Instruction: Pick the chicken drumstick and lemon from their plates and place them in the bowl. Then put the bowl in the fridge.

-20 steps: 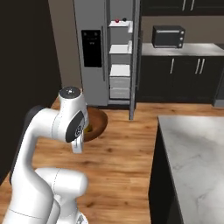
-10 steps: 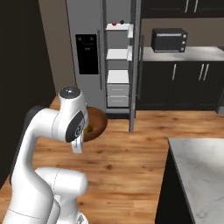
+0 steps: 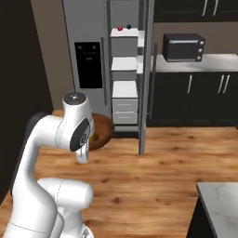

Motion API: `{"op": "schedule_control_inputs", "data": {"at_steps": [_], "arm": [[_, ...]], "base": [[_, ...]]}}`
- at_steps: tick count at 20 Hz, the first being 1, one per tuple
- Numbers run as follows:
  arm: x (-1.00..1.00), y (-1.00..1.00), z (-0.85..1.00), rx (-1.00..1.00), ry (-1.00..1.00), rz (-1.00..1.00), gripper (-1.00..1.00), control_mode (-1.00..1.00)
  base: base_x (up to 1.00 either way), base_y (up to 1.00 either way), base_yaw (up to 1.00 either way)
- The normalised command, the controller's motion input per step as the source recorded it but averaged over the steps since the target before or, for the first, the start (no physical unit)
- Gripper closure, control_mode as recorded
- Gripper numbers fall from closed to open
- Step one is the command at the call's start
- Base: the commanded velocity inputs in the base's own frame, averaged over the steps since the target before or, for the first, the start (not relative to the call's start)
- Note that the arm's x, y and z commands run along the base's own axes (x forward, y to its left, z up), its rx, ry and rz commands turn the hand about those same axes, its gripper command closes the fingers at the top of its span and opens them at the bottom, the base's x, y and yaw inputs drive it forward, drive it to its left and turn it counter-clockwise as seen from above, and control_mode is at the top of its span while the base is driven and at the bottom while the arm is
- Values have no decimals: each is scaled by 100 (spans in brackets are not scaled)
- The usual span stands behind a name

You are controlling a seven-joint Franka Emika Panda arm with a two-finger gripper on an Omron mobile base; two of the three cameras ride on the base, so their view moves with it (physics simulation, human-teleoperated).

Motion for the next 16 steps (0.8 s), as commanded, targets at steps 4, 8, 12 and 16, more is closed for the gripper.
{"op": "schedule_control_inputs", "data": {"at_steps": [4, 8, 12, 16], "arm": [[0, 0, 0, 0, 0, 0, 100, 100], [0, 0, 0, 0, 0, 0, 100, 100], [0, 0, 0, 0, 0, 0, 100, 100], [0, 0, 0, 0, 0, 0, 100, 100]], "base": [[77, 52, 0], [78, 51, 0], [82, 42, -6], [85, 35, -9]]}}
